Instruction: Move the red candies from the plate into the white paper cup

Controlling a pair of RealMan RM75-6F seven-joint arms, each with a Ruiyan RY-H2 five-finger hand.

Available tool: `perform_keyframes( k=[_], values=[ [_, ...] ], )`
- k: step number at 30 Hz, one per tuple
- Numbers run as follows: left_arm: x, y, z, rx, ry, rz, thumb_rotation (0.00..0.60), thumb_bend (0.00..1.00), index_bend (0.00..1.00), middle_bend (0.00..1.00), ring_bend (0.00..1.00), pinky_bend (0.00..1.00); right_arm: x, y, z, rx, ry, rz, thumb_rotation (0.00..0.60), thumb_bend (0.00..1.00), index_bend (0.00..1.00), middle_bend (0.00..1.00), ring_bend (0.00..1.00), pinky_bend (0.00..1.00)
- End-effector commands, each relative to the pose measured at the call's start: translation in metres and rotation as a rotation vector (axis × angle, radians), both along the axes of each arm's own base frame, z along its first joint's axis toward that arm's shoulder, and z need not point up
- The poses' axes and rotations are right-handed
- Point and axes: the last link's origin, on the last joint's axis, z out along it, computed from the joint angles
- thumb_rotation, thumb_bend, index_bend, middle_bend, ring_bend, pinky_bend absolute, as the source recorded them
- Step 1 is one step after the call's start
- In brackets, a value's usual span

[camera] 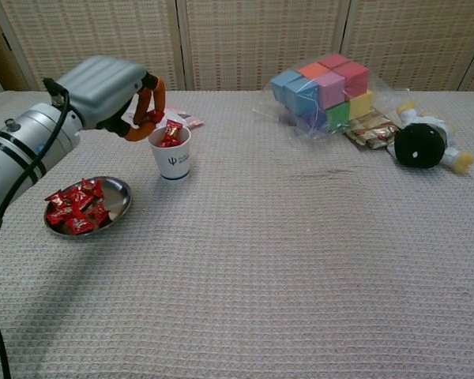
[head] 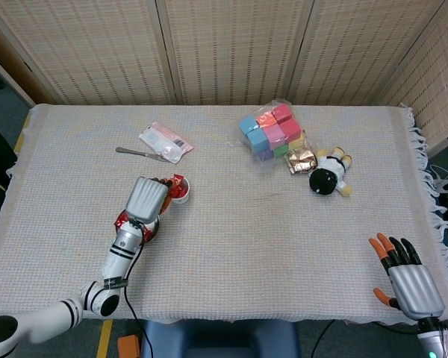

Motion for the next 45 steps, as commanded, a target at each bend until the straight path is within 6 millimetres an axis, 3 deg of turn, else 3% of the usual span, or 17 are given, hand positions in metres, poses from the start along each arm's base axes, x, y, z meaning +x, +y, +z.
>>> perform_keyframes(
  k=[1, 11, 15, 21, 27, 30, 33, 40, 45],
  values=[
    [0.005, 0.015, -0.010, -0.004, 0.000, 0.022, 0.600, 0.41, 0.49, 0.59, 0.72, 1.00, -0.001, -0.002, -0.001, 0.002, 0.002, -0.004, 0.600, 0.11, 0.00, 0.00, 0.00, 0.00],
    [-0.002, 0.018, -0.031, -0.031, 0.052, 0.039, 0.600, 0.41, 0.43, 0.51, 0.72, 1.00, 0.000, -0.004, -0.002, -0.002, 0.003, -0.007, 0.600, 0.11, 0.00, 0.00, 0.00, 0.00],
    [0.001, 0.016, -0.035, -0.035, 0.069, 0.028, 0.600, 0.41, 0.34, 0.44, 0.72, 1.00, 0.001, -0.003, -0.001, -0.003, 0.002, -0.004, 0.600, 0.11, 0.00, 0.00, 0.00, 0.00],
    [0.005, 0.011, -0.030, -0.014, 0.060, 0.001, 0.600, 0.41, 0.24, 0.35, 0.72, 1.00, 0.001, -0.001, 0.000, -0.006, -0.003, 0.001, 0.600, 0.11, 0.00, 0.00, 0.00, 0.00],
    [0.003, 0.005, -0.022, -0.007, 0.057, 0.003, 0.600, 0.41, 0.23, 0.35, 0.72, 1.00, 0.003, 0.002, 0.001, -0.005, -0.007, 0.014, 0.600, 0.11, 0.00, 0.00, 0.00, 0.00],
    [-0.001, -0.006, -0.016, -0.011, 0.037, -0.013, 0.600, 0.41, 0.24, 0.36, 0.72, 1.00, 0.004, 0.003, 0.002, -0.007, -0.010, 0.020, 0.600, 0.11, 0.00, 0.00, 0.00, 0.00],
    [-0.015, -0.030, -0.004, -0.032, -0.010, -0.032, 0.600, 0.41, 0.24, 0.36, 0.72, 1.00, 0.004, 0.005, 0.003, -0.004, -0.012, 0.027, 0.600, 0.11, 0.00, 0.00, 0.00, 0.00],
    [-0.075, -0.096, 0.005, -0.145, -0.003, 0.035, 0.600, 0.41, 0.24, 0.34, 0.72, 1.00, 0.007, 0.008, 0.001, 0.012, -0.015, 0.047, 0.600, 0.11, 0.00, 0.00, 0.00, 0.00],
    [-0.101, -0.110, -0.002, -0.185, 0.039, 0.107, 0.600, 0.41, 0.23, 0.31, 0.72, 1.00, 0.009, 0.011, 0.000, 0.023, -0.016, 0.063, 0.600, 0.11, 0.00, 0.00, 0.00, 0.00]
  ],
)
